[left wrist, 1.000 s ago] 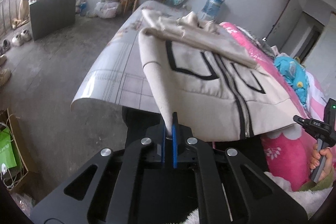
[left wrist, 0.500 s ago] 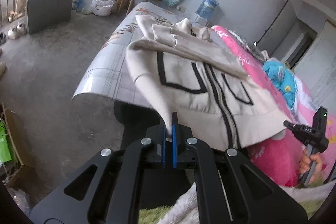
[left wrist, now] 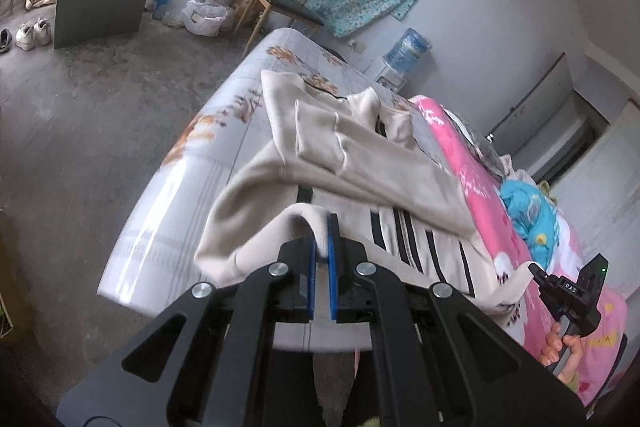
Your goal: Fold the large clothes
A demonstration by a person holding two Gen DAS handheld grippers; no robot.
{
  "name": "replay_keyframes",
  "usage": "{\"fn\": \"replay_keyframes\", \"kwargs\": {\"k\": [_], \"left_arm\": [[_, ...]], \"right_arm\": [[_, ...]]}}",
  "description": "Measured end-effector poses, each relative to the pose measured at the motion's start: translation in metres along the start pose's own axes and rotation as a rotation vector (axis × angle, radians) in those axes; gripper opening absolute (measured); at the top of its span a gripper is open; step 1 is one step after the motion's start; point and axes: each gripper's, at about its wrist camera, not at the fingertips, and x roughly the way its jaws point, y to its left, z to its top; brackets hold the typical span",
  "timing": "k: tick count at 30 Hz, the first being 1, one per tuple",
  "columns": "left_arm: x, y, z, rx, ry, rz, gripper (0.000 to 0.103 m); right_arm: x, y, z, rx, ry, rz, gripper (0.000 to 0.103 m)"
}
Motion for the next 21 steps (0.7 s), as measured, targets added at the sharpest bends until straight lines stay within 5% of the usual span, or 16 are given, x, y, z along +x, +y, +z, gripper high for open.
{"fn": "replay_keyframes", "kwargs": {"k": [11,13,15,18,21], "left_arm": [[0.074,0.026,0.033,-0.038,0.013,0.091,0.01],[0.085,0.032,0.033,-0.043,0.037,0.118,0.018],[0.084,0.035,0.031,-0.05,0.033,0.16,0.049],[0.069,0.035,0.031,-0.02,0.003,0.16,0.056],[0.056,0.032,0.023,0.044,0.012,0.218,0.059]], "right_arm": [[0.087,-0.022,0.043,0.047,0.03,-0.002,0.008],[0.106,-0.03,0.043,0.056,0.072,-0.036,0.018],[0.11,-0.034,0.04,0.056,0.094,-0.076,0.037],[0.096,-0.031,0.036,0.007,0.067,-0.074,0.061],[0.074,-0.027,0.031,-0.075,0.033,-0.13,0.066]]}}
